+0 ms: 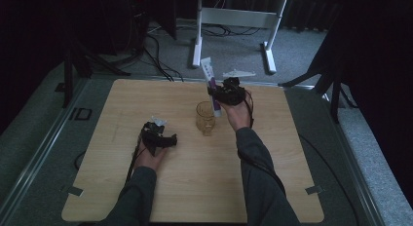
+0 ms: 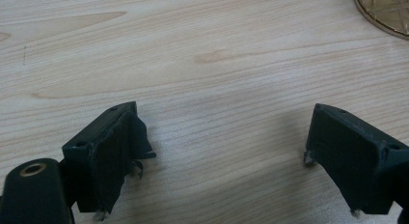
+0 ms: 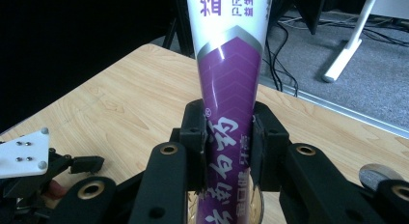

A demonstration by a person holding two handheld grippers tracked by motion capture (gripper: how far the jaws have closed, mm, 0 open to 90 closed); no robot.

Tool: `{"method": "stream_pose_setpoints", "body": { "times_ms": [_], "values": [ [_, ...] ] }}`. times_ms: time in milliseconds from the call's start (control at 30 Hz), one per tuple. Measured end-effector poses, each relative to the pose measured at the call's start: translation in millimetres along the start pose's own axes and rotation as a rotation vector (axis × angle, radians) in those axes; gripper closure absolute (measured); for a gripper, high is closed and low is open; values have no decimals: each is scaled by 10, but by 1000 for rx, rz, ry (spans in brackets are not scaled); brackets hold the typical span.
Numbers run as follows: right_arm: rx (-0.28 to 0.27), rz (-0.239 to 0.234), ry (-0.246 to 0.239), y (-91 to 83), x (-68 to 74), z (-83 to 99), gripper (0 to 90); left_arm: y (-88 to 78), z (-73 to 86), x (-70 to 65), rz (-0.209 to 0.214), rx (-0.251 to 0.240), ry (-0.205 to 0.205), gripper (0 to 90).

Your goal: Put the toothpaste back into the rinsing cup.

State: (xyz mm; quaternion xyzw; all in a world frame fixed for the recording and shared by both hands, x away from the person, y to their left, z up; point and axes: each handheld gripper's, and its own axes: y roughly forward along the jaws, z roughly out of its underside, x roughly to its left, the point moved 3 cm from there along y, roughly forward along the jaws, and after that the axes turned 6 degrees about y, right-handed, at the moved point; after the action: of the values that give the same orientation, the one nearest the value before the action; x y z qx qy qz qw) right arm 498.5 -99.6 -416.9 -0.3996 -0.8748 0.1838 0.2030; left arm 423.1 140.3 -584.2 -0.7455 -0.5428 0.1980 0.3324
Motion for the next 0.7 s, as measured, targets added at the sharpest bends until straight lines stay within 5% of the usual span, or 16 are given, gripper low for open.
{"method": "stream_pose_setpoints", "body": {
  "times_ms": [700],
  "values": [
    [0,2,10,157,82,-72,713,1,0,0,-1,-1,-1,118]
  ]
}}
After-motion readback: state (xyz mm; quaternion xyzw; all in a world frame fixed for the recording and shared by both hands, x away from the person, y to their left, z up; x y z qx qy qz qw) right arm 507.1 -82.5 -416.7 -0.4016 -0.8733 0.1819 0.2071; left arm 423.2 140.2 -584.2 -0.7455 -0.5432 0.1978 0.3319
